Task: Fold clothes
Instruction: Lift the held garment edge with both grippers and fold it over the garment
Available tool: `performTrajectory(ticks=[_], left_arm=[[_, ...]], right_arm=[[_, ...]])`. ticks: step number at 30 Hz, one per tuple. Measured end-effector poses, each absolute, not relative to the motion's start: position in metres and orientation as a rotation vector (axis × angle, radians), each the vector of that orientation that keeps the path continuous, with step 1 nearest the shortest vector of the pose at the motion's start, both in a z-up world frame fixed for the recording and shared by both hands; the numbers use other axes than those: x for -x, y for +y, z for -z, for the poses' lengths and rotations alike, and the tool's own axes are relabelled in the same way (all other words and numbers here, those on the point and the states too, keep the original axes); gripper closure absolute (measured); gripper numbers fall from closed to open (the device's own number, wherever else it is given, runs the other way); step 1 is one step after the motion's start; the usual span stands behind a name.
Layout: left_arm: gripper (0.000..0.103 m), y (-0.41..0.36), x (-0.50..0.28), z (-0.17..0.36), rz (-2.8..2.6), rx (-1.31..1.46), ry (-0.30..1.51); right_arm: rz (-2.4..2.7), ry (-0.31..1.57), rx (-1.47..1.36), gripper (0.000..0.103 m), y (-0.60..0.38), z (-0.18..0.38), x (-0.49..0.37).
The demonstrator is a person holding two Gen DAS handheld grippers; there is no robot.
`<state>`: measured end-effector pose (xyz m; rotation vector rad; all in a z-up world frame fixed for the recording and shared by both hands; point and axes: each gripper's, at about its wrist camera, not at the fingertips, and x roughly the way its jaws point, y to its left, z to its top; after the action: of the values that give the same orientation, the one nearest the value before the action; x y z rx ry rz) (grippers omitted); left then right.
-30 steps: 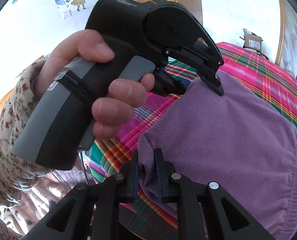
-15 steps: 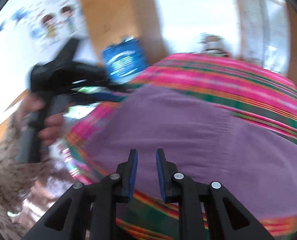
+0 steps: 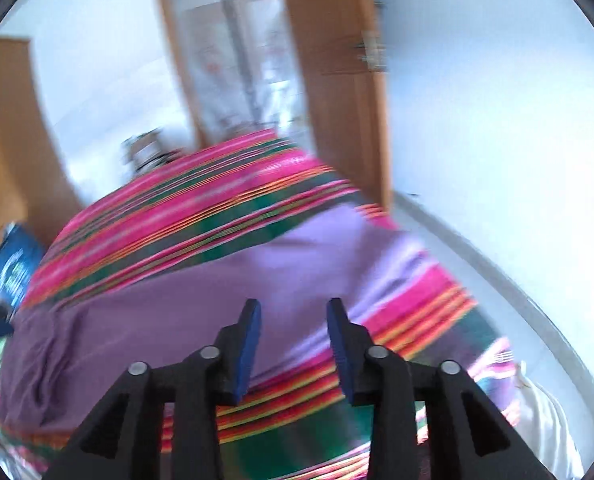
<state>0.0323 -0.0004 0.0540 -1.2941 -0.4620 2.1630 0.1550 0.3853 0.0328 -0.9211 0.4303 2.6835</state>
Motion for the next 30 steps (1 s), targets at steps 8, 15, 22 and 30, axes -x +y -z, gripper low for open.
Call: performTrajectory(ticks=[8, 15, 22, 30], left_arm=[[0.060, 0.081, -0.021, -0.033, -2.014, 1.388, -0.307], [0.060, 0.113, -0.008, -0.016, -1.956, 1.447, -0.292], [0.060, 0.128, 0.002, 0.005, -1.911, 1.519, -0.303], [0.060, 0.133, 0.004, 0.007, -1.905, 1.525, -0.316]], right_arm=[[-2.563, 0.651, 0.945, 0.060, 0.463, -0.009, -0.128], [-2.538, 0.669, 0.970, 0.058, 0.480, 0.001, -0.102], [-2.539, 0.614, 1.015, 0.058, 0.473, 0.002, -0.093], [-2.528, 0.486, 0.981, 0.078, 0.452, 0.003, -0.105]])
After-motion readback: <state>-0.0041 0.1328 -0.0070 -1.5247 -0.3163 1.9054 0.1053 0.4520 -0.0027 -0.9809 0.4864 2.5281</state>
